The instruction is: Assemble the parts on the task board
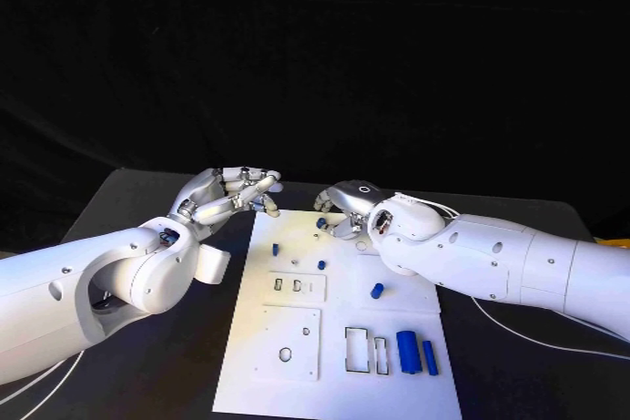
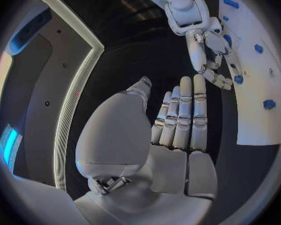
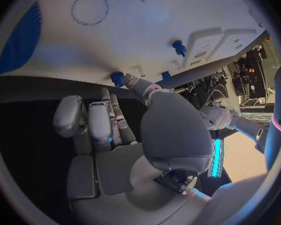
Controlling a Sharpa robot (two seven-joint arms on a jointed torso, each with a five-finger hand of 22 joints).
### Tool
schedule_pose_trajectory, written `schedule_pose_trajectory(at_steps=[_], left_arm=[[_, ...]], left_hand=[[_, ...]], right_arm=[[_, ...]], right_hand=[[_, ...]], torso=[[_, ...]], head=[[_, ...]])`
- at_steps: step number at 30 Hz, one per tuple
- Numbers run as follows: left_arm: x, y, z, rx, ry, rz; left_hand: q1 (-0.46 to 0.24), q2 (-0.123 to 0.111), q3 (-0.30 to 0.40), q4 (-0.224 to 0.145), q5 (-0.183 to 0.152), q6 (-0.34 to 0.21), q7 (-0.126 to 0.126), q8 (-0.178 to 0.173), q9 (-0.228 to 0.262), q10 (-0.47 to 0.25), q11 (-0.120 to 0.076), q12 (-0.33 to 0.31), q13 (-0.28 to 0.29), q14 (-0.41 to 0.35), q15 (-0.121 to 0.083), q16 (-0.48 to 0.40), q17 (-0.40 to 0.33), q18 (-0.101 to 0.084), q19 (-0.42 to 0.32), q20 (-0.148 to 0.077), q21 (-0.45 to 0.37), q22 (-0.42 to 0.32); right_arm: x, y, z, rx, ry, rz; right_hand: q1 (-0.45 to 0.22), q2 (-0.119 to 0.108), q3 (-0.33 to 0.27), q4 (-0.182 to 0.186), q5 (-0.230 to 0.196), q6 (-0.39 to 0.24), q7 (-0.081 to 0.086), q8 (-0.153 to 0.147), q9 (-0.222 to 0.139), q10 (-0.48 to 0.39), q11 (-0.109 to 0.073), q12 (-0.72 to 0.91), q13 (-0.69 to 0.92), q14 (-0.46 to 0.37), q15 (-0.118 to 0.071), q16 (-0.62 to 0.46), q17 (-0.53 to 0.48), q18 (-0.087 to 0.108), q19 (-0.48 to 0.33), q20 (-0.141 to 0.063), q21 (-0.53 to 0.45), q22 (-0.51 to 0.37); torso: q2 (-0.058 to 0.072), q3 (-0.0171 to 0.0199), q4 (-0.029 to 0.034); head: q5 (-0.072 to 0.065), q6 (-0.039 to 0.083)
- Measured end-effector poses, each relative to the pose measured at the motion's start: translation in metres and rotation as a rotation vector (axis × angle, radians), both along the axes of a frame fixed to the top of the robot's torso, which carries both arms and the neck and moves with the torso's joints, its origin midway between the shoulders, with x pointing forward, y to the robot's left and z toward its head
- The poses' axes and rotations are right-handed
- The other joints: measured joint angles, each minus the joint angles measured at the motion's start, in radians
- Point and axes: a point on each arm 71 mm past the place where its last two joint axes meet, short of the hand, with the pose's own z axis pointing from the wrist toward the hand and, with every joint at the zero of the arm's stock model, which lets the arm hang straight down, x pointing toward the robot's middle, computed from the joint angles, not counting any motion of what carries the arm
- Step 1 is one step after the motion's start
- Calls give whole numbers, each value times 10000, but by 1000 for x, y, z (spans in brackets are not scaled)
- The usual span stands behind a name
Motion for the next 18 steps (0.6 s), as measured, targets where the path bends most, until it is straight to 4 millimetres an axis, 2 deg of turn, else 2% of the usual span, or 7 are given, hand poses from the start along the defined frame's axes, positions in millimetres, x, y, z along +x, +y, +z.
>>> schedule_pose_trajectory(at_steps=[2,6,9,13,15,16,18], left_arm=[[0,0,0,5,0,14],[1,2,0,25,3,68],[2,3,-1,35,7,106],[4,6,-1,52,22,177],[4,7,-2,60,34,211],[4,8,-2,61,38,222],[5,8,-2,62,46,240]], left_hand=[[0,0,0,0,0,0,0,0,0,0,0,0,0,0,0,0,0,1,0,0,0,0],[0,0,0,0,0,0,0,0,0,0,0,0,-1,-2,2,0,0,0,0,0,0,1],[0,0,0,0,0,0,0,0,0,0,0,0,7,-37,37,0,-1,0,0,0,0,9],[0,0,0,0,0,0,0,0,0,1,-1,0,8,-37,37,0,18,0,-34,35,0,9],[0,0,0,0,0,0,0,0,0,1,-1,0,7,-110,38,0,18,0,-69,-1,0,9],[0,0,0,0,0,0,0,0,0,1,-1,0,7,-110,38,0,18,-1,-71,-1,0,9],[0,0,0,0,0,0,0,0,0,1,-1,0,7,-110,38,0,30,0,-106,34,0,19]], right_arm=[[-1,-2,0,37,-22,-30],[-5,-13,1,148,-36,-115],[-9,-29,5,315,-31,-266],[-15,-55,11,535,26,-582],[-18,-70,14,644,106,-813],[-19,-77,15,690,151,-939],[-20,-92,15,785,297,-1241]], right_hand=[[68,-64,-384,73,92,-60,-51,-37,-2,-279,35,92,-48,-30,-2,-150,-245,0,-129,30,-263,-312],[312,48,-920,172,298,37,-102,-36,58,-413,34,431,-63,-29,-2,-183,-288,-1,-123,26,-371,-352],[369,106,-1038,251,413,218,-31,24,100,-302,-59,740,-57,30,-60,14,-69,0,119,-26,-217,-71],[409,146,-1163,377,490,519,52,113,129,426,-208,1398,114,117,-148,462,537,0,620,-136,265,699],[409,146,-1133,458,647,719,36,175,157,941,-257,1835,310,151,-182,721,883,-22,856,-183,561,1135],[407,144,-1100,491,741,810,17,236,170,1228,-293,2079,437,119,-219,820,1016,-125,945,-201,668,1301],[389,20,-1115,531,879,932,-38,288,178,1701,-397,2565,739,134,-274,966,1200,-167,1056,-285,831,1550]], torso=[[-6,4,-6],[-24,16,-13],[-48,32,-36],[-103,59,-81],[-140,76,-119],[-153,81,-136],[-176,93,-174]], head=[[-4,15],[-15,36],[-7,50],[14,55],[13,57],[-1,58],[-34,67]])
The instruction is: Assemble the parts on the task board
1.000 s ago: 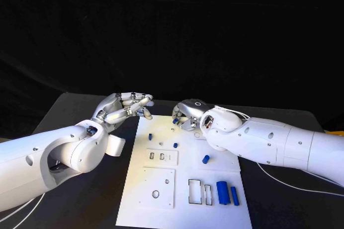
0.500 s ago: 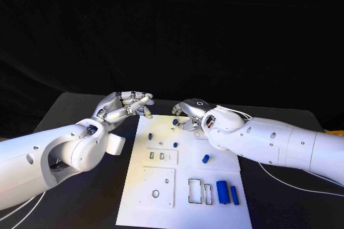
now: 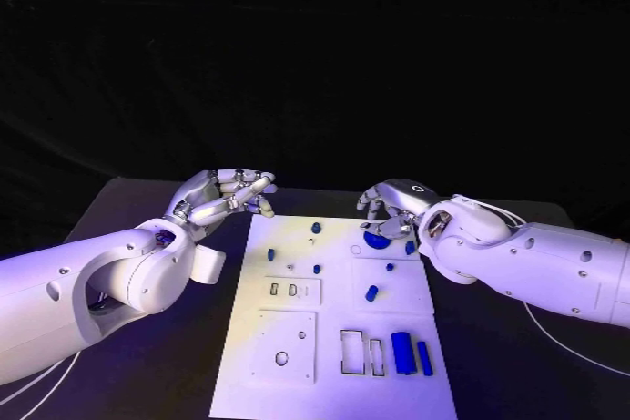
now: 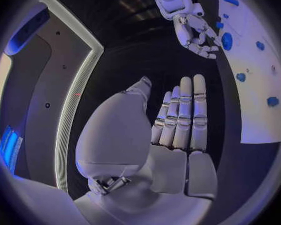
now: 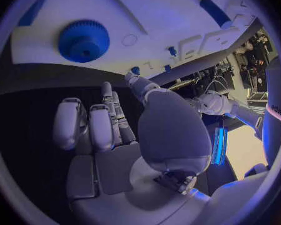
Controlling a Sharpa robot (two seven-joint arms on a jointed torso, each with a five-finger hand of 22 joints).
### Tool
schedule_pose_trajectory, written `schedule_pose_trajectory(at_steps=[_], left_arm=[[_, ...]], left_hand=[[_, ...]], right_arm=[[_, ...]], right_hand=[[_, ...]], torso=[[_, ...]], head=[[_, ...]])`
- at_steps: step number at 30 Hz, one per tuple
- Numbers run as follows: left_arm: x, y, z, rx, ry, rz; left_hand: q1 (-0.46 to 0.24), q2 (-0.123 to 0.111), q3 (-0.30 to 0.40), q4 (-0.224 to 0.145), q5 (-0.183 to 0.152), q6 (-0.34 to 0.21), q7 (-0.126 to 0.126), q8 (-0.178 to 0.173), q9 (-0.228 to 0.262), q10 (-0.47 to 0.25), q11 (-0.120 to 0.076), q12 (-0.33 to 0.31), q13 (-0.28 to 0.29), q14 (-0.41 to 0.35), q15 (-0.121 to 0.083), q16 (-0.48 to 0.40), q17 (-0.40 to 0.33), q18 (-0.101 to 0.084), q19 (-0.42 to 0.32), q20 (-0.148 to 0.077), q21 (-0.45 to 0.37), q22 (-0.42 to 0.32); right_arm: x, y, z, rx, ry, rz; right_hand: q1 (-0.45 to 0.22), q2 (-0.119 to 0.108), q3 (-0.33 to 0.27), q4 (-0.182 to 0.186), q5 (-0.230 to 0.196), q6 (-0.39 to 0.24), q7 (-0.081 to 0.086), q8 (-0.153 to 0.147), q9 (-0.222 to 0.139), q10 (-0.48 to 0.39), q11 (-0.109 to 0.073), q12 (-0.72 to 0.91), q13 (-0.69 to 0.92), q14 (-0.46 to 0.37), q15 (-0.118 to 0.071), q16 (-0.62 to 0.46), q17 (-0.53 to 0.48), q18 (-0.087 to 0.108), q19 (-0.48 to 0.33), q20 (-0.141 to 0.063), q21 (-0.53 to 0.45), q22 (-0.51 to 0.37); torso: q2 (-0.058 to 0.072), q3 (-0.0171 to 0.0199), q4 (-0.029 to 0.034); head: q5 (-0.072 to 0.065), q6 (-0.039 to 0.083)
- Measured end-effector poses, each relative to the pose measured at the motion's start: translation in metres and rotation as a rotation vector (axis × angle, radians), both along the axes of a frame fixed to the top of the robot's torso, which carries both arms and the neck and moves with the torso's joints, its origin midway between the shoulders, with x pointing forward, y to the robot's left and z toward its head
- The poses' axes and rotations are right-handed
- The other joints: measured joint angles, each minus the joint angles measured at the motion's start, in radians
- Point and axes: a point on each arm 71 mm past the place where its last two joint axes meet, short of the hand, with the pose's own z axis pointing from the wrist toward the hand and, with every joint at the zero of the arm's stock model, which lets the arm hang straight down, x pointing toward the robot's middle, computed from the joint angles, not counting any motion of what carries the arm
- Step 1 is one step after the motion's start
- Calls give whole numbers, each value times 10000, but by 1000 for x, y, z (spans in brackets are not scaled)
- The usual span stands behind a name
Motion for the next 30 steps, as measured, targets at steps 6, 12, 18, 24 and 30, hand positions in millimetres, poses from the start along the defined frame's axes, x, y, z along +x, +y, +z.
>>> schedule_pose_trajectory(at_steps=[6,12,18,24,30], left_arm=[[1,2,0,7,21,36],[2,2,-1,13,44,54],[3,2,-1,11,64,42],[3,2,-2,13,79,36],[3,3,-2,17,90,37]], left_hand=[[0,0,0,0,0,0,0,0,0,0,0,0,-1,0,0,0,-1,0,0,0,0,0],[0,0,0,0,0,0,0,0,0,0,0,0,-1,0,0,0,-1,0,1,1,0,-1],[0,0,0,0,0,0,0,0,0,0,0,0,-2,0,0,0,-2,0,1,1,0,-2],[0,0,0,0,0,0,0,0,0,1,0,0,-2,1,0,0,6,-1,1,1,0,-2],[0,0,0,0,0,0,0,0,0,1,0,0,-3,0,0,0,6,0,1,1,0,-3]], right_arm=[[-3,-26,-2,286,563,-580],[-2,-35,-7,421,1162,-927],[1,-34,-15,422,1664,-1037],[2,-28,-20,409,1967,-982],[4,-25,-24,376,2177,-976]], right_hand=[[24,-209,-169,168,353,-96,-4,306,121,-196,-141,2998,2483,4,-102,464,643,-130,284,-99,368,627],[-23,-256,-472,472,442,-851,104,895,377,-26,15,7571,7259,3,-102,1392,1671,-259,689,66,875,775],[-23,-256,-620,620,441,-1204,198,1153,452,479,89,8700,8691,2,-24,1626,1680,-311,880,121,1085,775],[-21,-254,-705,705,441,-1279,203,1243,480,835,118,9136,9291,-3,41,1737,1679,-311,880,121,1201,774],[18,-215,-718,717,441,-1283,207,1318,492,978,126,9329,9597,1,46,1778,1679,-310,880,121,1274,773]], torso=[[-22,54,-78],[-22,87,-102],[3,102,-102],[13,100,-89],[28,94,-80]], head=[[-15,-12],[-28,-26],[-49,-57],[-52,-93],[-31,-130]])
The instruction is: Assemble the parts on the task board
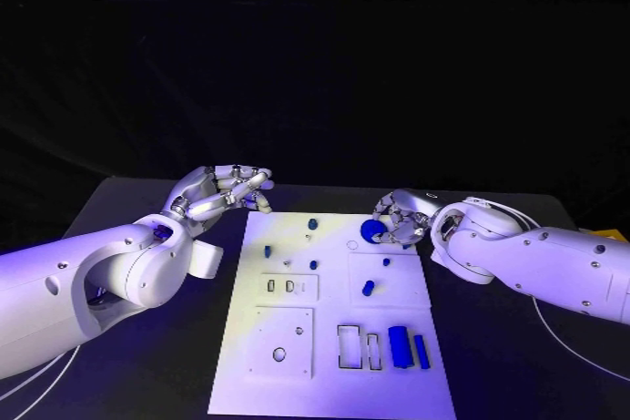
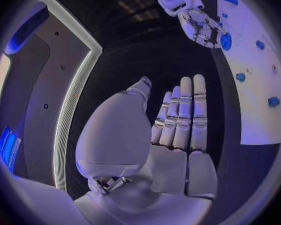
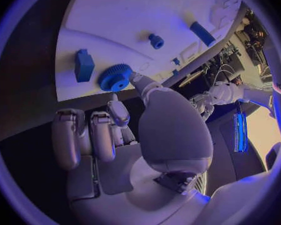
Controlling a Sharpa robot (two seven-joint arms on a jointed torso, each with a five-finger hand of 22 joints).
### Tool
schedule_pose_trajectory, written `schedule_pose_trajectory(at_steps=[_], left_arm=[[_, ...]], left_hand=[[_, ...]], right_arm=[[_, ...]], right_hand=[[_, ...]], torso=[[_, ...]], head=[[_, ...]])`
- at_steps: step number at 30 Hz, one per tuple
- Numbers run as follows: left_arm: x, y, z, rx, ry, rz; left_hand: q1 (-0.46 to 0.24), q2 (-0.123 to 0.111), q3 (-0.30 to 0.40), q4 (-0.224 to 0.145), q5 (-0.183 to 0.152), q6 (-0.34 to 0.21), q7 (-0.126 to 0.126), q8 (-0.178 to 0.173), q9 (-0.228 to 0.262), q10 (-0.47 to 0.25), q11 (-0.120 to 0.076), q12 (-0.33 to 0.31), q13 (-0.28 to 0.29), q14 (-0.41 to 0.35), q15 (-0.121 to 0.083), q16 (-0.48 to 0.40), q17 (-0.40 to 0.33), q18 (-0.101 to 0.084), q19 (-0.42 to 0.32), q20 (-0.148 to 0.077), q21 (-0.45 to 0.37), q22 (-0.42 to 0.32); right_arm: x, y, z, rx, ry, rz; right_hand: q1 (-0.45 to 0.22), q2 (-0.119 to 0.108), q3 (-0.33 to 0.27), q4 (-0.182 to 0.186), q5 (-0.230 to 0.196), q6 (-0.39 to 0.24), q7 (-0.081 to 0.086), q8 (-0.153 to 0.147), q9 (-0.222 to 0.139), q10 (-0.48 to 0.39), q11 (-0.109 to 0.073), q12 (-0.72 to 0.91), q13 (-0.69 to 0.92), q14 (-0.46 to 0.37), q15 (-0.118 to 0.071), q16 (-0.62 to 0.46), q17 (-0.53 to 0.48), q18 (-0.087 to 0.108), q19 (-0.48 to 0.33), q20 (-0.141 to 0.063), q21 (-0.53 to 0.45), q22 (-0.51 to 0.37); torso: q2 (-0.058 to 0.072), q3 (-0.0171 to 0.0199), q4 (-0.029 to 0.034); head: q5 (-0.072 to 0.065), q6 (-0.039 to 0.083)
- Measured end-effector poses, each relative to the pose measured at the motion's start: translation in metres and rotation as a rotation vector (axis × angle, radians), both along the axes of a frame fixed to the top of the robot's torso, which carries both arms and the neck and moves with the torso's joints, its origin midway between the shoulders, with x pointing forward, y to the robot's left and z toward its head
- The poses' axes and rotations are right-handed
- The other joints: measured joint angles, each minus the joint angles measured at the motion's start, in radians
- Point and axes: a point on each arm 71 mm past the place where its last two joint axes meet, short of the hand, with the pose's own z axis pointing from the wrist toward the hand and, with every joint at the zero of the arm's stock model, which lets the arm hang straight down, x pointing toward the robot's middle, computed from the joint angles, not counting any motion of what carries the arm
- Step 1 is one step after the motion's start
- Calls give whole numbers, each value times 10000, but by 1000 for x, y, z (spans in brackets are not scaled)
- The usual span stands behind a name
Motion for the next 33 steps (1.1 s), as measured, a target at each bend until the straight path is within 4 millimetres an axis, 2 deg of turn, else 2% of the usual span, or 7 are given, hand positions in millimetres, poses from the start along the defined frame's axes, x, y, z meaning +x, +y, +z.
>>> schedule_pose_trajectory(at_steps=[2,18,21,26,28,29,33], left_arm=[[0,0,0,0,3,-3],[0,0,0,1,18,-8],[0,0,0,0,22,-12],[1,0,0,4,27,-7],[1,0,0,4,28,-6],[1,0,0,5,30,-6],[1,0,-1,5,33,-8]], left_hand=[[0,0,0,0,0,0,0,0,0,0,0,0,0,0,0,0,-1,-1,0,0,0,0],[0,0,0,0,0,0,0,0,0,0,0,0,-1,1,0,0,-2,0,1,0,0,-1],[0,0,0,0,0,0,0,0,0,0,0,0,-2,0,0,0,-2,0,0,0,0,-2],[0,0,-29,-28,0,0,0,0,0,-37,37,0,-2,-37,37,0,22,0,-37,37,39,16],[0,0,-29,-28,0,0,0,0,0,-37,36,0,-2,-37,37,0,21,0,-37,37,39,16],[0,0,-28,-28,0,0,0,0,0,-37,37,0,-2,-37,37,0,21,-1,-37,37,39,16],[0,0,-28,-28,0,0,0,0,0,-37,36,0,-3,-36,37,0,21,-1,-36,37,39,16]], right_arm=[[1,0,-1,-16,50,-23],[9,0,-2,-15,128,-173],[10,0,-2,3,125,-163],[9,2,-2,1,88,-93],[9,3,-2,-4,38,-34],[8,3,-2,-9,-8,-3],[6,5,-3,-71,-213,67]], right_hand=[[0,0,0,0,0,0,0,0,0,0,0,24,60,0,0,0,0,-110,35,36,0,-1],[186,294,478,77,347,-10,11,308,13,467,-3,541,749,0,0,91,-2,-111,35,36,205,-3],[236,347,946,-33,-28,312,-50,316,-41,661,-91,696,1016,0,0,96,-3,-110,35,36,295,-3],[278,388,1511,-292,-105,357,-25,324,-60,914,-271,848,1325,4,-82,135,-4,-240,84,-23,390,-4],[387,496,1660,-418,-107,357,-25,324,-647,1004,-360,913,1417,-17,-131,135,-3,-238,69,-111,390,-4],[498,606,1740,-448,-106,618,-109,525,-413,1073,-359,915,1460,4,-151,135,-4,-238,69,-111,418,-4],[483,621,1863,-516,-121,619,-111,525,-415,1126,-411,954,1538,-17,-202,135,-4,-238,69,-183,465,-5]], torso=[[5,0,-1],[20,6,-6],[19,7,-11],[16,12,-12],[14,12,-12],[12,12,-12],[11,12,-15]], head=[[3,-4],[27,-62],[27,-87],[11,-114],[9,-125],[9,-128],[8,-128]])
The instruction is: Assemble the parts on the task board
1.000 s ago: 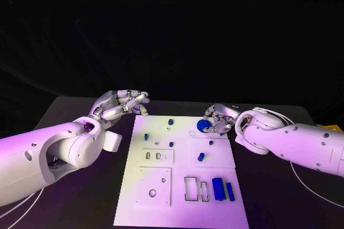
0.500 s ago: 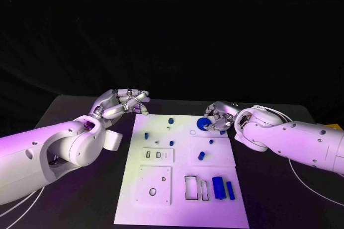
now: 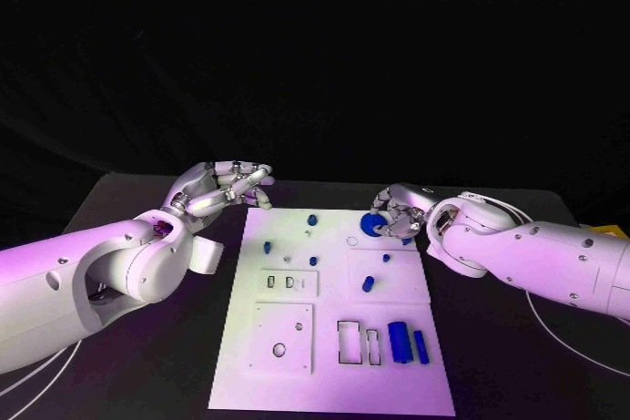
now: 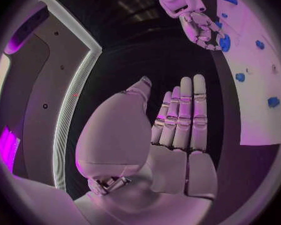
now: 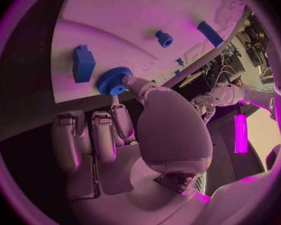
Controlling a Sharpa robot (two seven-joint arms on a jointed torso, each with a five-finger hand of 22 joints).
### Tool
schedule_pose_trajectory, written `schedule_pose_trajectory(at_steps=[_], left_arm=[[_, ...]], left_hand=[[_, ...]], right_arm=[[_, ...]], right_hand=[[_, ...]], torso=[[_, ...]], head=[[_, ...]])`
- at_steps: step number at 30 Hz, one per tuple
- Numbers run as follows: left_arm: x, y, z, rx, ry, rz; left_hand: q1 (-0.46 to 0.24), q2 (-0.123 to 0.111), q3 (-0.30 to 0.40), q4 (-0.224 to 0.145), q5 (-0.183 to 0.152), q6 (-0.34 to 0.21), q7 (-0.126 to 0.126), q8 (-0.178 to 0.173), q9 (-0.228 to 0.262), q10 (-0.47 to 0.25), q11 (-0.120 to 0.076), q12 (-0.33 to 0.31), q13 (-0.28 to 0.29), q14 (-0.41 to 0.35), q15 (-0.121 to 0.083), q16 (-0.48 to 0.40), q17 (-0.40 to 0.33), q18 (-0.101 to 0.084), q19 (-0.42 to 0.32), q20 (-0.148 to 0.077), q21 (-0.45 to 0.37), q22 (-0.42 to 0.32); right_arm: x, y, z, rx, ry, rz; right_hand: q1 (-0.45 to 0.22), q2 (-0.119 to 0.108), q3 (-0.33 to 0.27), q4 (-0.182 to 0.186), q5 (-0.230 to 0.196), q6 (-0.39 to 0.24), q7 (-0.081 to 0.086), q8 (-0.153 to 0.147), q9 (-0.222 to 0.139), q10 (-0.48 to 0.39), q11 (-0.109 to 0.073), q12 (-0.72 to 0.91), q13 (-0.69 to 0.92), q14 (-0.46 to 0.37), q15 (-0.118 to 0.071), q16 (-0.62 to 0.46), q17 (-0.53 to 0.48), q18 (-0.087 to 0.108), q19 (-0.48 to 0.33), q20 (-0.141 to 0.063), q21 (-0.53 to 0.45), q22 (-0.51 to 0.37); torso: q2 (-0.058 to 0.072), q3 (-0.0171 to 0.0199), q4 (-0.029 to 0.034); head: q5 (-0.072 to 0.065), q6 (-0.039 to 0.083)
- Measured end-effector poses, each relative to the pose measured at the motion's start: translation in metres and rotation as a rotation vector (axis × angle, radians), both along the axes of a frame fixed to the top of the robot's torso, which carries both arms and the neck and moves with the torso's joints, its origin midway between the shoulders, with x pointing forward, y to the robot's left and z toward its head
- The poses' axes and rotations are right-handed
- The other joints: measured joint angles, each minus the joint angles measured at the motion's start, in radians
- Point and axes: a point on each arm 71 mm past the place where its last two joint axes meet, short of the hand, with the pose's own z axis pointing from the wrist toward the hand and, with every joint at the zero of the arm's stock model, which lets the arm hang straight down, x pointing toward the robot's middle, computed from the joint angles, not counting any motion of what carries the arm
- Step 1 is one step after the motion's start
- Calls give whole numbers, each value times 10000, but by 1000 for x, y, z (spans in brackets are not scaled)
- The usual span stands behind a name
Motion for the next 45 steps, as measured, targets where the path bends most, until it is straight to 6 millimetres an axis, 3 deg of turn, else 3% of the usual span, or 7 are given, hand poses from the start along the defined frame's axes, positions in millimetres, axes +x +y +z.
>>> schedule_pose_trajectory(at_steps=[21,27,32,45], left_arm=[[0,0,0,4,22,-12],[1,1,0,8,29,-10],[1,-1,-1,3,35,-31],[1,-3,-1,-11,50,-84]], left_hand=[[0,0,0,0,0,0,0,0,0,-36,-37,0,0,-36,-37,0,14,1,-37,-37,0,8],[0,0,1,0,0,0,0,0,0,-36,-37,0,0,-35,-37,0,14,1,-37,-37,0,8],[0,0,1,0,0,0,0,0,0,-36,-37,0,0,-35,-37,0,13,1,-36,-37,0,7],[0,0,1,1,0,0,0,-37,0,-35,-37,0,-1,-35,-37,0,26,1,-36,-37,-1,13]], right_arm=[[-10,10,2,-123,-704,357],[-20,36,16,89,-1132,939],[-27,68,26,134,-1559,1510],[-34,123,22,-71,-1880,2159]], right_hand=[[-163,156,46,46,-81,4,-4,0,-2,37,-36,0,0,-1,-71,-1,-2,1,-1,-4,0,-2],[-267,103,46,46,-90,5,-5,0,-2,73,-72,0,49,-1,-70,-1,-3,2,-1,-70,84,6],[-267,103,45,46,-50,6,-6,0,-2,100,-44,-1,59,-1,-70,-1,-3,2,-1,-70,84,6],[-310,88,71,74,-50,8,-8,0,-2,100,-44,-1,58,-1,-70,-1,-4,4,-1,-69,82,4]], torso=[[4,-1,0],[2,1,-1],[0,-6,16],[31,-19,31]], head=[[15,9],[43,9],[49,29],[148,14]])
